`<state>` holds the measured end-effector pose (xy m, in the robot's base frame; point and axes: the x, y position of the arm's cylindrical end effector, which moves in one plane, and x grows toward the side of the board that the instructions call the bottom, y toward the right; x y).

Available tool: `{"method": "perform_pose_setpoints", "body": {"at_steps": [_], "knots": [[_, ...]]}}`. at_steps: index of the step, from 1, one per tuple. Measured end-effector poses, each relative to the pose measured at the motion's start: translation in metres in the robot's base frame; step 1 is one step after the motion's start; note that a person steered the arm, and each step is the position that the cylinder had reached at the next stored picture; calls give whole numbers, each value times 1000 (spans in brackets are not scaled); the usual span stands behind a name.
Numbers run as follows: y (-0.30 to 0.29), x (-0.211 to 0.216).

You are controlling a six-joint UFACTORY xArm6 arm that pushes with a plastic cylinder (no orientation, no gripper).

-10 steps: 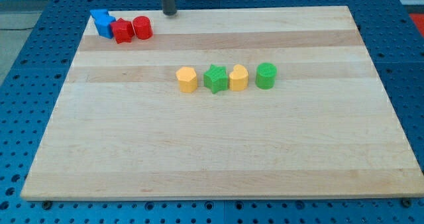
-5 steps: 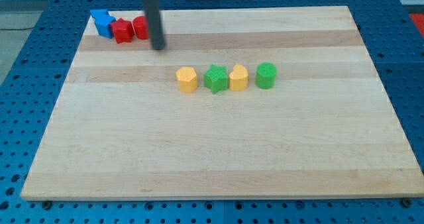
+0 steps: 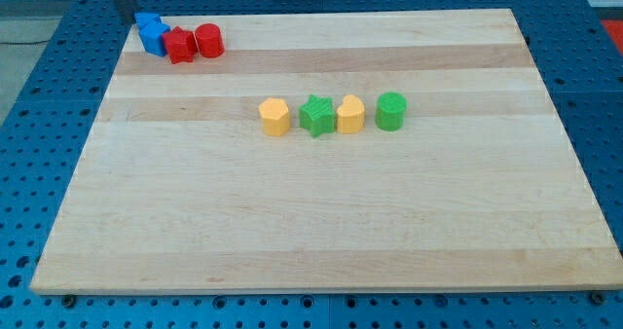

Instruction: Move the blue triangle to the left of the yellow hexagon

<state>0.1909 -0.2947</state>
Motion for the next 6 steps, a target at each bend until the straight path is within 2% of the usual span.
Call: {"method": "perform_pose_setpoints", "body": {"at_steps": [2,4,6], "knots": [[24,29],[-9,34],[27,74]]}}
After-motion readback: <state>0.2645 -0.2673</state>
